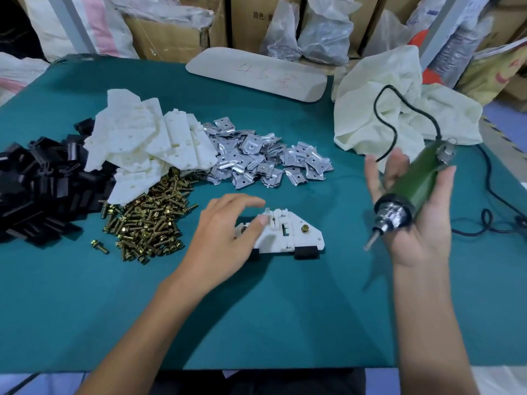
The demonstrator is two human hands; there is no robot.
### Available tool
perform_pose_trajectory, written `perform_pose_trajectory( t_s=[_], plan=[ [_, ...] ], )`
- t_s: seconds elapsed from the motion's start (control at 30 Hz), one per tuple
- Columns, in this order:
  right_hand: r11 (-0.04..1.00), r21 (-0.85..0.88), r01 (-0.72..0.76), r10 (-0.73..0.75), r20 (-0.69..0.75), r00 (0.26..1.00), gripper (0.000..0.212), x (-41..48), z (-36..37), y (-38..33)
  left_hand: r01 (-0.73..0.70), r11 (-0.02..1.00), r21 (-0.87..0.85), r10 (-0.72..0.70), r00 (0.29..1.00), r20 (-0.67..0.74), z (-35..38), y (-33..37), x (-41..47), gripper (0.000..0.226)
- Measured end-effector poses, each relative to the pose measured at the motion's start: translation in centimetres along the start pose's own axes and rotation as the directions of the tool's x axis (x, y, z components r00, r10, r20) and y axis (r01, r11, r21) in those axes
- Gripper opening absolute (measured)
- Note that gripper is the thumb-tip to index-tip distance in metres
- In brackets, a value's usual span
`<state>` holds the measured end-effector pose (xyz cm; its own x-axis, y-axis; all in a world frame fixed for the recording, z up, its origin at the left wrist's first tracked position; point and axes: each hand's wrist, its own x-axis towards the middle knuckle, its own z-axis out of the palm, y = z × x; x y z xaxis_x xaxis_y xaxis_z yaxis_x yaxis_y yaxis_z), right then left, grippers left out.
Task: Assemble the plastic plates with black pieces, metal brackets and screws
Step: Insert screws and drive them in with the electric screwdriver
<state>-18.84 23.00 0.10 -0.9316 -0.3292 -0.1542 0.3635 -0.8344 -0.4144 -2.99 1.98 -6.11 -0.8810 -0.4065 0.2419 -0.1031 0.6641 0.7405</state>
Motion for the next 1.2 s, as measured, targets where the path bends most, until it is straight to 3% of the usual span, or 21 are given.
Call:
perform_pose_trajectory(
  t_s=[0.07, 0.17, 0.27, 0.37, 0.5, 0.6, 0.8, 1.2],
  plan=[
    [0.992, -0.126, -0.021, 0.020, -0.008, 1.000, 0.037, 0.0, -0.3, 0.6, -0.005, 0.999, 0.052, 0.002, 0.999, 0.053, 0.5, -0.2, 0.1, 0.042],
    [0.945, -0.325, -0.027, 0.002, -0.077, 0.997, 0.047, 0.1, 0.1, 1.1, -0.049, 0.977, 0.205, 0.002, 0.975, 0.224, 1.3, -0.4, 0.3, 0.080],
    [0.858, -0.506, 0.092, -0.126, -0.032, 0.992, 0.038, 0.1, 1.3, 1.9, -0.107, 0.947, 0.303, 0.019, 0.960, 0.280, 2.1, -0.7, 0.8, 0.101],
    [0.766, -0.583, 0.271, -0.245, 0.125, 0.961, 0.030, -0.1, 2.8, 2.5, -0.128, 0.947, 0.295, 0.052, 0.966, 0.253, 2.5, -1.1, 1.0, 0.098],
    [0.682, -0.610, 0.405, -0.229, 0.347, 0.909, 0.056, -0.2, 4.6, 2.9, -0.130, 0.951, 0.281, 0.072, 0.975, 0.208, 2.8, -1.5, 0.8, 0.095],
    [0.608, -0.643, 0.466, -0.207, 0.438, 0.875, 0.074, 0.0, 5.4, 3.7, -0.127, 0.952, 0.280, 0.069, 0.975, 0.209, 2.8, -1.5, 0.8, 0.096],
    [0.487, -0.697, 0.527, -0.240, 0.474, 0.847, 0.040, 0.1, 5.2, 5.5, -0.111, 0.966, 0.232, 0.068, 0.980, 0.185, 3.0, -1.8, 0.9, 0.100],
    [0.480, -0.674, 0.561, -0.315, 0.464, 0.828, 0.026, 0.2, 5.2, 6.5, -0.096, 0.966, 0.240, 0.052, 0.982, 0.182, 3.2, -1.9, 0.9, 0.101]
  ],
)
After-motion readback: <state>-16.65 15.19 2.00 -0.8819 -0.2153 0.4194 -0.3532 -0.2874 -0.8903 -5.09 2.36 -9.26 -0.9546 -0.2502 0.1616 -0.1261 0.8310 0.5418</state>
